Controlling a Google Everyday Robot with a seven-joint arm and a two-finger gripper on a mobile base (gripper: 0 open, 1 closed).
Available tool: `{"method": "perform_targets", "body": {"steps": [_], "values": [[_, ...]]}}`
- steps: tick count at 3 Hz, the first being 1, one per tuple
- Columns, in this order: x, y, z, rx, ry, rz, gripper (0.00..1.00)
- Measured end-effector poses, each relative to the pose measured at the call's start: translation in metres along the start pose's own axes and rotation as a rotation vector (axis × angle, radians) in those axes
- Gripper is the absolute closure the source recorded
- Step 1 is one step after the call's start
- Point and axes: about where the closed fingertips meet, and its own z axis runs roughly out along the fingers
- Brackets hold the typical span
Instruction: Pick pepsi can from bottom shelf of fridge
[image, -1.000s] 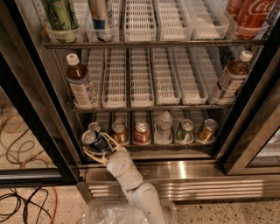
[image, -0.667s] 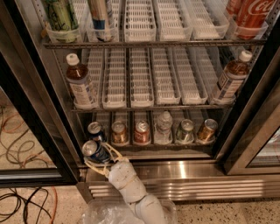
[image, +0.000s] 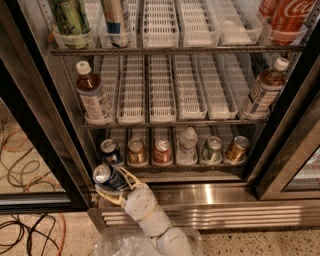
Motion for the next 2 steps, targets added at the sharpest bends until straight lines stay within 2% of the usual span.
{"method": "perform_targets", "body": {"steps": [1,2], "values": [[-0.0254,0.0122,-0.0386,0.048,0.015,-0.032,1.00],[-0.0248,0.0126,-0.0382,0.047,0.015,-0.030,1.00]]}}
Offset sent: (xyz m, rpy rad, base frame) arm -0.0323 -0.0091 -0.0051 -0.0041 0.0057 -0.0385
